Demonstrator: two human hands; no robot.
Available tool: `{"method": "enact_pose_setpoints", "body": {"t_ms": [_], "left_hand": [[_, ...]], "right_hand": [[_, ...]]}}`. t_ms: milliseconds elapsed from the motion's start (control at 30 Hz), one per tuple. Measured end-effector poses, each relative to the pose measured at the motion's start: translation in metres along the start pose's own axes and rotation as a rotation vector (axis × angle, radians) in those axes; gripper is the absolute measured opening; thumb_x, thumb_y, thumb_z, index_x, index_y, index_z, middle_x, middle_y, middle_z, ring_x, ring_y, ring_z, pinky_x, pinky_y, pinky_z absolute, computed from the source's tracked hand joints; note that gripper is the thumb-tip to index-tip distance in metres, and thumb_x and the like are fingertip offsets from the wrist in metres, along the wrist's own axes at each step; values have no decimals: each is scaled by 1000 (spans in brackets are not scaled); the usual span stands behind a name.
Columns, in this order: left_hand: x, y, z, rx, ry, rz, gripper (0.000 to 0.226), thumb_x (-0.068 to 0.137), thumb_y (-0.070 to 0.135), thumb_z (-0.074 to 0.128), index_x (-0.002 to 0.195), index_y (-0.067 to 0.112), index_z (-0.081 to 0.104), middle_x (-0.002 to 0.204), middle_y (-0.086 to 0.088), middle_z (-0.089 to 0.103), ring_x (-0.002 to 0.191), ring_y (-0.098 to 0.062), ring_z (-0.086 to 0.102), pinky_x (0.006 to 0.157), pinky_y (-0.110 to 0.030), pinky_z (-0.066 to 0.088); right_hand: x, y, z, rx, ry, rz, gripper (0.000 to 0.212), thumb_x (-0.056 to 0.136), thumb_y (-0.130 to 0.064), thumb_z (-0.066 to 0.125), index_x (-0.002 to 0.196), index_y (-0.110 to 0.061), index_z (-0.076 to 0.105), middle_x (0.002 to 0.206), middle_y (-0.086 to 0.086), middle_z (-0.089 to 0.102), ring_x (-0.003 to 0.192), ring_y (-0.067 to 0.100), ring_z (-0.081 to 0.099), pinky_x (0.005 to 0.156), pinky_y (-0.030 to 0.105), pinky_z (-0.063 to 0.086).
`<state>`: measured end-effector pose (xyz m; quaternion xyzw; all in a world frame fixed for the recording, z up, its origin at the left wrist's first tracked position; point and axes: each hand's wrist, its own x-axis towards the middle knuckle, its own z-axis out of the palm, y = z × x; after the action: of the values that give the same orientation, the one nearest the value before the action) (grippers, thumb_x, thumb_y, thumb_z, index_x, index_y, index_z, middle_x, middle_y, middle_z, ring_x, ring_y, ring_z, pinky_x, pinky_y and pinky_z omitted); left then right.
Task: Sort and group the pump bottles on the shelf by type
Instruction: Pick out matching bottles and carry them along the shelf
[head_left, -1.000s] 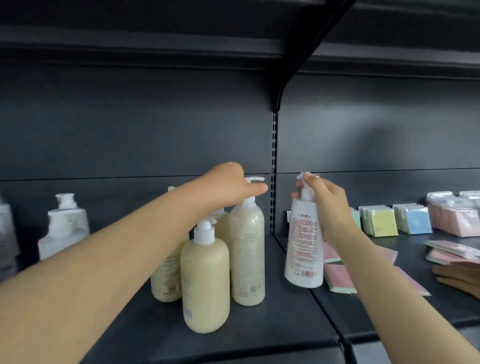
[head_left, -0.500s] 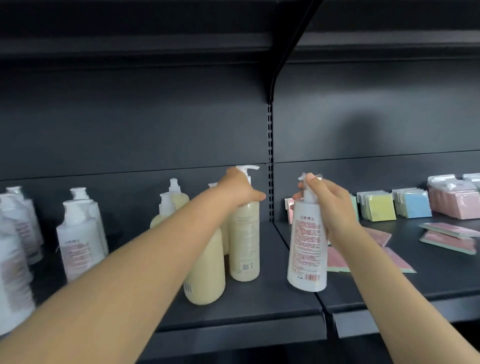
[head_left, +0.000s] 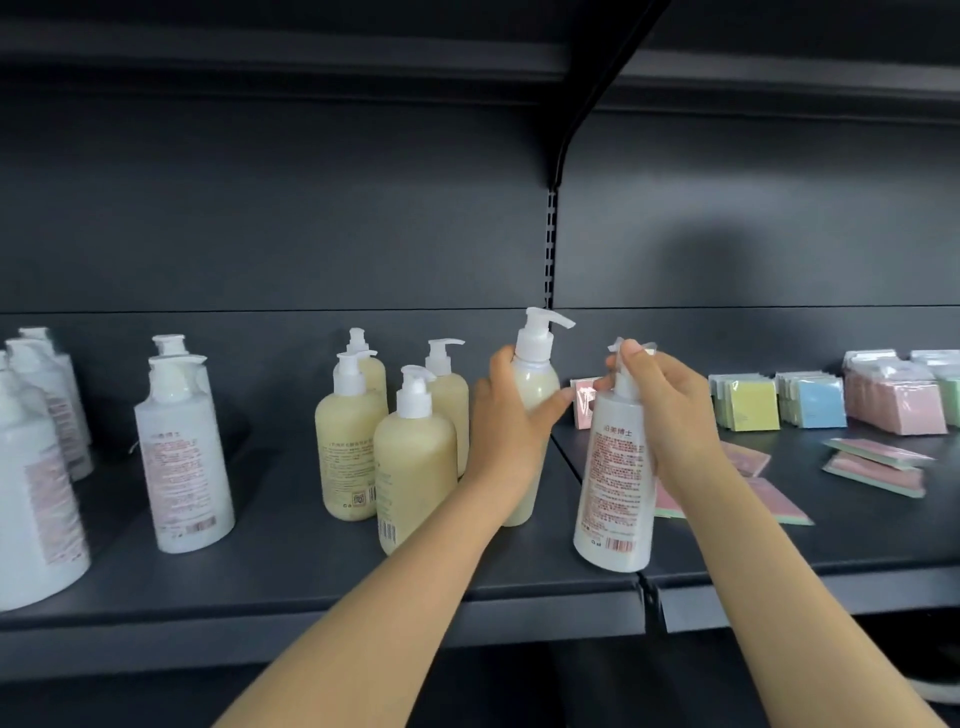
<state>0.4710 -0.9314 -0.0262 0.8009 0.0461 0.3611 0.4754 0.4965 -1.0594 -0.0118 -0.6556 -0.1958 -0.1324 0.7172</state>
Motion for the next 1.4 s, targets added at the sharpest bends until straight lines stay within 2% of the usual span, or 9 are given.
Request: {"method": "enact_pose_setpoints", "body": {"t_ms": [200, 367, 500, 567, 700, 900, 1133, 1233, 1400], "left_hand": [[-40, 15, -25, -99, -11, 48, 60, 81, 36, 66, 130, 23, 35, 116, -1, 54, 102, -17, 54, 74, -22, 40], [-77, 35, -79, -167, -22, 65, 46, 82, 38, 64, 117, 37, 35, 96, 19, 55, 85, 4, 55, 63, -7, 43], [-98, 40, -134, -257, -10, 23, 41, 80, 34, 67, 115, 37, 44, 97, 15, 60, 85, -4, 63, 75, -25, 50], [-108, 35, -161, -281, 9, 11, 38, 79, 33, 68, 109, 42, 46, 99, 15, 62, 83, 2, 63, 72, -24, 49], [-124, 17, -221, -280, 95, -37, 37, 77, 32, 69, 99, 49, 45, 98, 17, 61, 85, 0, 62, 70, -24, 47], [-144, -22, -328, -273, 150, -111, 35, 76, 36, 70, 98, 42, 43, 98, 12, 61, 88, -6, 61, 73, -30, 49], [-163, -58, -465, -206, 107, -108, 28, 80, 36, 64, 93, 47, 43, 94, 16, 61, 77, 5, 62, 66, -22, 45], [-165, -72, -514, -212, 128, -115, 31, 79, 37, 64, 101, 45, 44, 98, 12, 63, 87, -4, 63, 70, -26, 47], [-158, -95, -577, -204, 162, -133, 46, 79, 39, 64, 120, 35, 44, 105, 10, 64, 95, -7, 63, 75, -28, 48]], "right_hand": [[-29, -16, -4, -25, -13, -50, 31, 86, -46, 57, 75, -19, 66, 70, 3, 68, 68, 24, 63, 76, 60, 54], [-57, -48, 0, -36, -64, -131, 30, 89, -44, 54, 75, -20, 67, 69, 2, 69, 64, 23, 61, 76, 60, 54], [-82, -63, 19, 37, -118, -100, 30, 89, -42, 53, 70, -24, 68, 69, 1, 70, 64, 21, 63, 74, 48, 55], [-99, -67, 36, 72, -180, -94, 31, 82, -49, 55, 68, -25, 69, 70, 2, 70, 68, 25, 64, 72, 44, 54], [-133, -74, 84, 118, -278, -53, 35, 69, -53, 54, 68, -22, 70, 68, 3, 68, 62, 19, 63, 63, 35, 53], [-183, -82, 179, 149, -298, -33, 31, 89, -39, 52, 70, -21, 70, 69, 2, 70, 62, 18, 64, 66, 39, 53], [-247, -99, 301, 199, -330, -18, 29, 88, -40, 54, 73, -19, 67, 69, 0, 70, 60, 14, 64, 62, 35, 54], [-264, -107, 347, 268, -366, 11, 30, 78, -47, 58, 75, -19, 68, 72, 3, 70, 65, 19, 65, 63, 37, 55], [-276, -120, 415, 259, -371, -1, 30, 89, -40, 53, 71, -21, 67, 66, -1, 69, 60, 16, 63, 66, 40, 55]]}}
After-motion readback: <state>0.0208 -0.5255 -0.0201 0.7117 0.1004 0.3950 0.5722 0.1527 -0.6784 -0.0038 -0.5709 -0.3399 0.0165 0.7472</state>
